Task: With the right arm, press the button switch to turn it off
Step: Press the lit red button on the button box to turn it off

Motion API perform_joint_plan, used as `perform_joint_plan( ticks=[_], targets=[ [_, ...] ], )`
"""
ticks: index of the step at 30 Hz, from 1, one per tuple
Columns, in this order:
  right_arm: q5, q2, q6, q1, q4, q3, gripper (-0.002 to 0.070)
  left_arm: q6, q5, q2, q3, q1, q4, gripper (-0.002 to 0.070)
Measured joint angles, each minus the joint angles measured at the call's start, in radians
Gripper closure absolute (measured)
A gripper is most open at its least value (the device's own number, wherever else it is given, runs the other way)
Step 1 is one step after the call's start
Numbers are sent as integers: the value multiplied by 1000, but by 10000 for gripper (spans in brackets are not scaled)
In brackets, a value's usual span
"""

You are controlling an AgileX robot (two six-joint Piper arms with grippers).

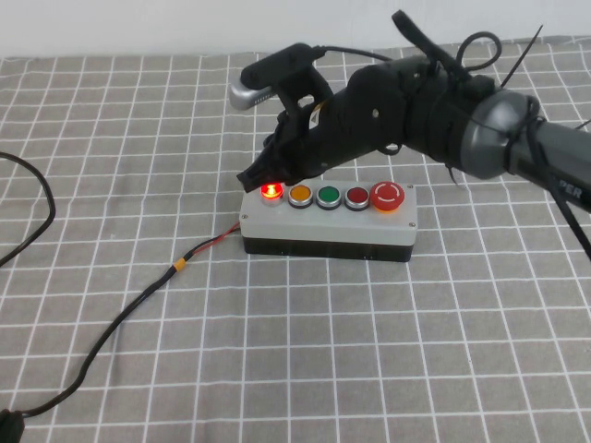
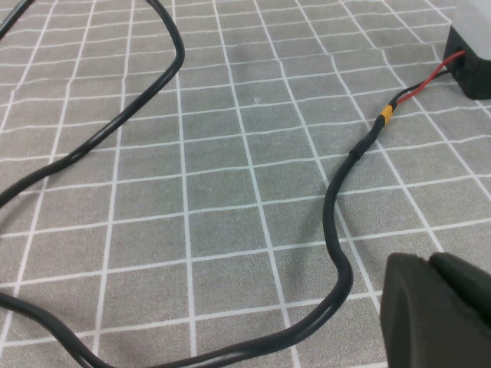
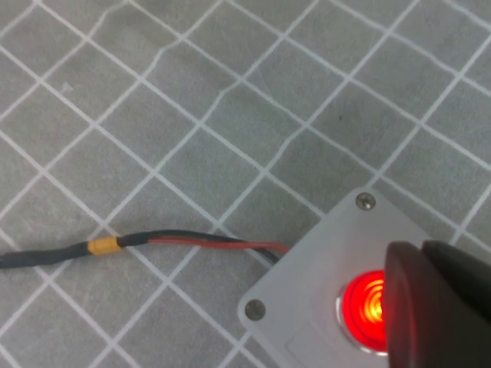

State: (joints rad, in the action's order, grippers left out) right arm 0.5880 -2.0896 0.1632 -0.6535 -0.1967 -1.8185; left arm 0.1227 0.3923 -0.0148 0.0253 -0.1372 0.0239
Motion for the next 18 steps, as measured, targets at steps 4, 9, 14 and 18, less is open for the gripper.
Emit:
perform_joint_plan(
  ticks=[4, 9, 14, 18],
  targets=[
    [-1, -21, -1, 0, 0, -2, 692, 0, 0, 0, 0, 0, 0, 678],
    [4, -47, -4, 0, 0, -6, 692, 0, 0, 0, 0, 0, 0, 678],
    [10, -65, -4, 0, -4, -21, 692, 0, 0, 0, 0, 0, 0, 678],
    [8, -69, -4, 0, -8, -22, 692, 0, 0, 0, 0, 0, 0, 678]
  ],
)
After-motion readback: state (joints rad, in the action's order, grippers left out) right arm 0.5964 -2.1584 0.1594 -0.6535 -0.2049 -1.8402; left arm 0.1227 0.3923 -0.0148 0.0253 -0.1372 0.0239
